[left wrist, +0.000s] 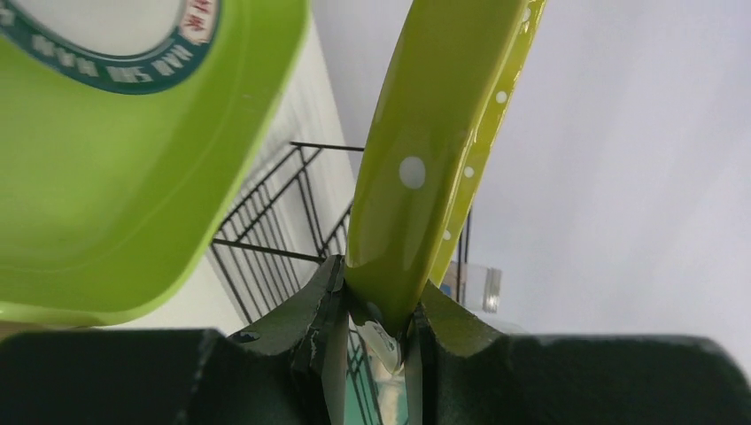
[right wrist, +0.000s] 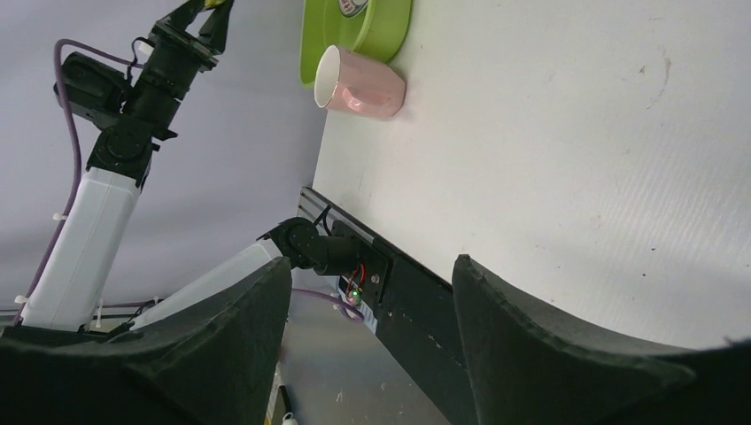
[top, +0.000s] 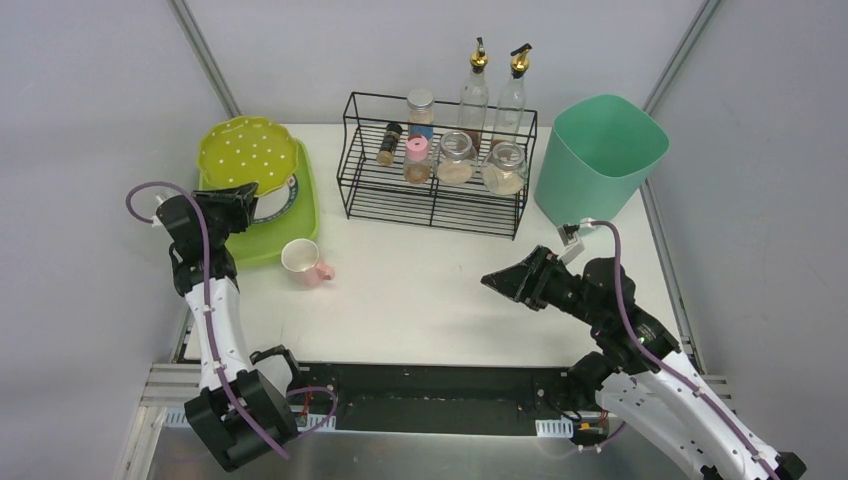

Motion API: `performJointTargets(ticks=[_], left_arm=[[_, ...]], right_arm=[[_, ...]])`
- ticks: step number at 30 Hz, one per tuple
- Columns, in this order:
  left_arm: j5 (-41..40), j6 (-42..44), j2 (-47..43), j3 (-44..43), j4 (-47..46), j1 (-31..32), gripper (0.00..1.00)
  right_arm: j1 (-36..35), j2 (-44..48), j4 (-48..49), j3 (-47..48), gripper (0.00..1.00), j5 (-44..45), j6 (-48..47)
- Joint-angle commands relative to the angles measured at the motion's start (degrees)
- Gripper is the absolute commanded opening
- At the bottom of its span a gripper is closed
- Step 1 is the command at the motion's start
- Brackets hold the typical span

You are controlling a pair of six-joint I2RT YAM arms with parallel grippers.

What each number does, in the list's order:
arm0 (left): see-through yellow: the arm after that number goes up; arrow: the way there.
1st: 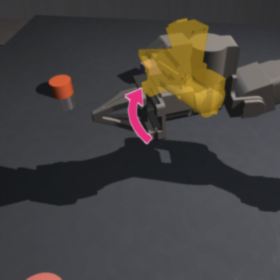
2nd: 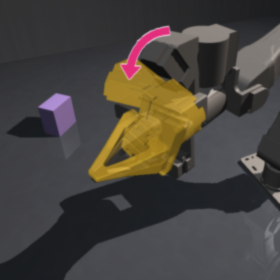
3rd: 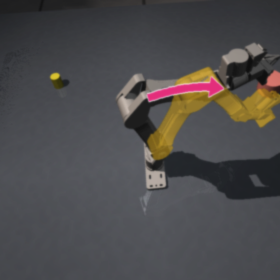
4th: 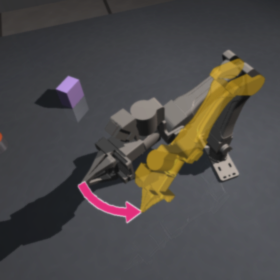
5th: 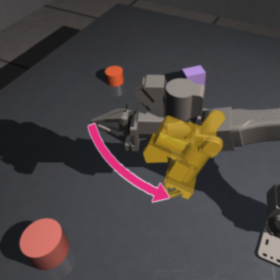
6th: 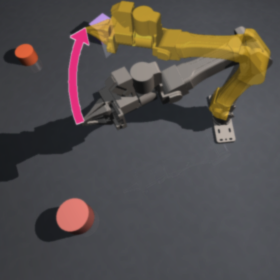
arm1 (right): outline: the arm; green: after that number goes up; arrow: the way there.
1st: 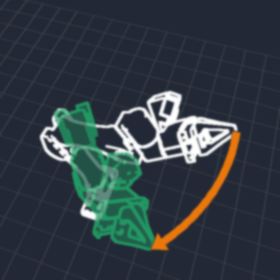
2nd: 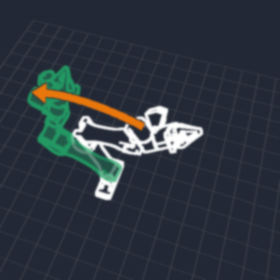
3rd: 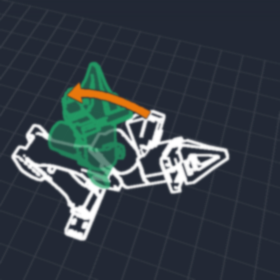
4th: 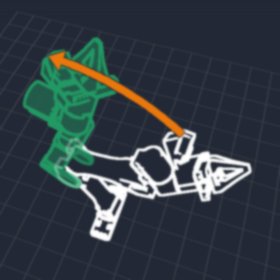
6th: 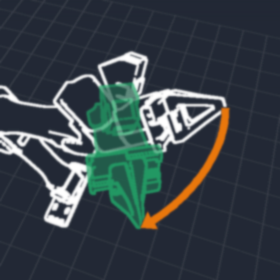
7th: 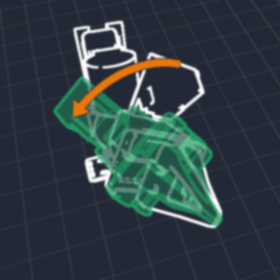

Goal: Clear the kitchen counter

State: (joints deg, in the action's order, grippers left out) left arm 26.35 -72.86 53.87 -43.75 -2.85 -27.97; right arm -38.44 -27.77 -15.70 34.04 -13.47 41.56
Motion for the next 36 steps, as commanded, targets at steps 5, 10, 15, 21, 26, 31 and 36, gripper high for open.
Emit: performJointTargets(ticks=[5,10,15,21,26,31,36], left_arm=[[-9.77,3.71,-2.72,1.29,-1.12,-1.04,0.0],[-13.61,3.25,-0.13,2.36,-1.08,-0.99,0.0],[-17.17,3.54,5.27,1.41,-1.82,-1.04,0.0],[-19.16,4.23,13.16,-0.73,-4.09,-1.0,0.0],[-20.19,4.48,18.9,-2.47,-6.23,-0.96,0.0],[-21.34,4.39,23.67,-4.64,-7.93,-0.23,0.0],[-22.56,4.12,28.64,-7.16,-9.74,1.05,0.0]], right_arm=[[-0.01,2.44,0.69,0.06,0.7,-2.74,-0.53],[0.02,4.43,-1.24,0.52,0.7,-2.65,-1.64],[0.01,5.23,-1.44,0.08,0.71,-3.49,-1.58],[0.02,5.44,0.87,-2.79,0.71,-4.96,-0.55],[0.0,5.14,4.14,-5.75,0.71,-5.97,0.64],[0.02,3.99,5.33,-6.81,0.71,-6.42,-0.07],[-0.02,2.09,6.0,-7.06,0.71,-6.69,-1.21]])
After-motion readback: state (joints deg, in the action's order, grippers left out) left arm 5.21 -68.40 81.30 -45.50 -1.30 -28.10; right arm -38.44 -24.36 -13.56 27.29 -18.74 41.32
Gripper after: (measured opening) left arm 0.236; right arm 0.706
